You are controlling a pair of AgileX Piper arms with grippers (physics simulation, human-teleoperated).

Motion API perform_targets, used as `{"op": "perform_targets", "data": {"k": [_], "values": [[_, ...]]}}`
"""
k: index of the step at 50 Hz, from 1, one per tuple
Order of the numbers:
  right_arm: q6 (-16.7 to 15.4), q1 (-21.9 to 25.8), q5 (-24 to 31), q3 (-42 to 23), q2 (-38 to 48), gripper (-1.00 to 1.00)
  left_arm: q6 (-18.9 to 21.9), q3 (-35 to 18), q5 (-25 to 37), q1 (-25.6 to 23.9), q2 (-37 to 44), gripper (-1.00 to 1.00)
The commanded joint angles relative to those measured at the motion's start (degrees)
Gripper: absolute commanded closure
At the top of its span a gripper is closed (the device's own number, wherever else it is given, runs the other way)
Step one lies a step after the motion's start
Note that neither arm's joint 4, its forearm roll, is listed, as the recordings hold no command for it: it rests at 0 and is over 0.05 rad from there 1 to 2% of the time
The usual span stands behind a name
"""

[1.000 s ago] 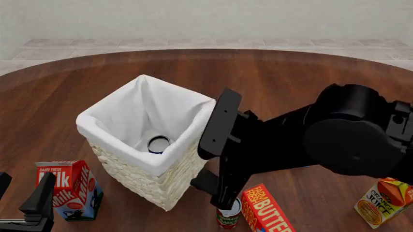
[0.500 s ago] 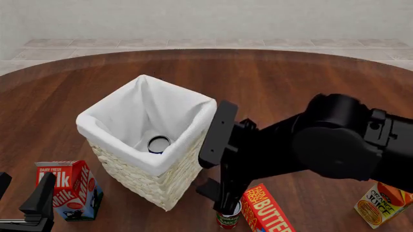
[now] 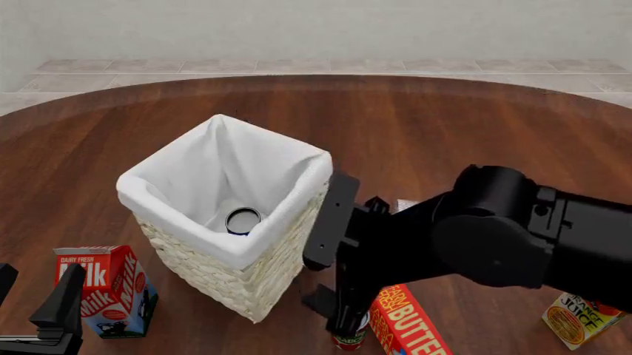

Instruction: Pick up the alphabet soup and the tomato sauce, and put them in the basket.

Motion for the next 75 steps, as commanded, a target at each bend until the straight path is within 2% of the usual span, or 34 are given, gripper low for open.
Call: {"op": "perform_targets", "data": {"k": [1,25,60,75], "values": [[0.61,0.01,-2.07,2.24,0.5,-1.0,0.0,0.0,0.0,0.0,0.0,-1.0],[-0.38,-2.82,-4.68,4.39,3.32,-1.0,0.0,0.0,0.0,0.0,0.0,-1.0],[-0.03,-2.03,-6.47,7.04,5.45,-1.0,0.0,0.0,0.0,0.0,0.0,-1.0],[-1.83,-3.03,-5.97,7.08,6.45,-1.0,0.0,0.0,0.0,0.0,0.0,-1.0]]}}
